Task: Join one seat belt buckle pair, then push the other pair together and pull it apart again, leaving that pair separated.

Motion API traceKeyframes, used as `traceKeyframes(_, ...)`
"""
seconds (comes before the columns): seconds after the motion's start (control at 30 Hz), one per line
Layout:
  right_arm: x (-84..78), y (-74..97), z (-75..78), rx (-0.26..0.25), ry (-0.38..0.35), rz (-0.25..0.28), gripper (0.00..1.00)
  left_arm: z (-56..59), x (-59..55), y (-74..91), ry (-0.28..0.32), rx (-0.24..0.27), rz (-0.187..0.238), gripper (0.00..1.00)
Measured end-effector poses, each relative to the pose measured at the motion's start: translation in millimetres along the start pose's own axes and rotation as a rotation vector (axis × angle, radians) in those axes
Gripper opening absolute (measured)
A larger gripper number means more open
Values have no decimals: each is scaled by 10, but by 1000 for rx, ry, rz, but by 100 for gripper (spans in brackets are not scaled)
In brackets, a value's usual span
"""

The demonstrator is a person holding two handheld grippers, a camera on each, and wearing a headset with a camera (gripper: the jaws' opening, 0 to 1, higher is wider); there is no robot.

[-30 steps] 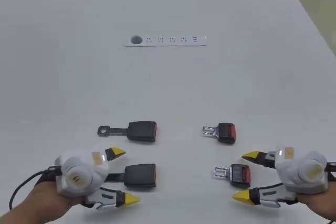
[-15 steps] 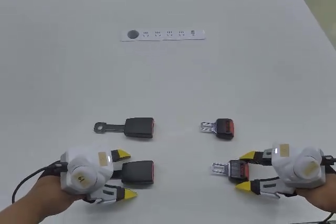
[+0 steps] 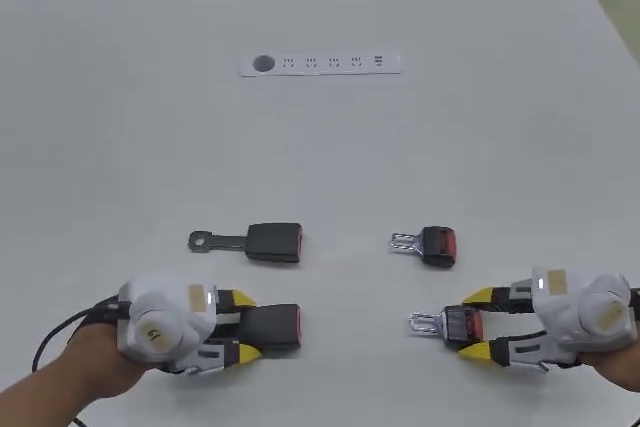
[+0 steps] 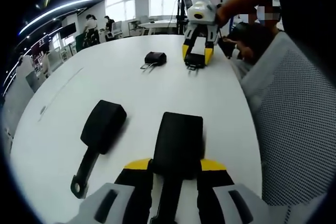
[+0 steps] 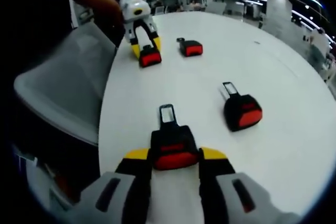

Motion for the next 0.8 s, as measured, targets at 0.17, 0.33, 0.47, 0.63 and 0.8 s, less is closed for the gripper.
traceKeyframes(0.17,44,-42,0,13,3,12,34,-12,24,-8,-12,-15,-18,33)
traceKeyframes(0.33,141,-155,-24,28,13,32,34,13,59,15,-5,-11,-18,33)
traceKeyframes(0.47,299,-291,-72,38,-1,63,34,15,73,22,-4,-10,-24,33)
traceKeyframes(0.63,484,-441,-120,57,3,90,34,26,98,26,-1,-10,-25,33)
traceKeyframes(0.8,720,-640,-203,71,21,115,34,24,106,33,3,-9,-33,33)
Point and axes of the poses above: the centre of the closed fingertips' face, and the gripper's own axes: y roughly backward along the fingers, z roughly to its right, x roughly out of its top, the point moved 3 cm from there along y, roughly backward along the fingers, and after that the axes turned 3 degrees about z, right-handed, at the moved point
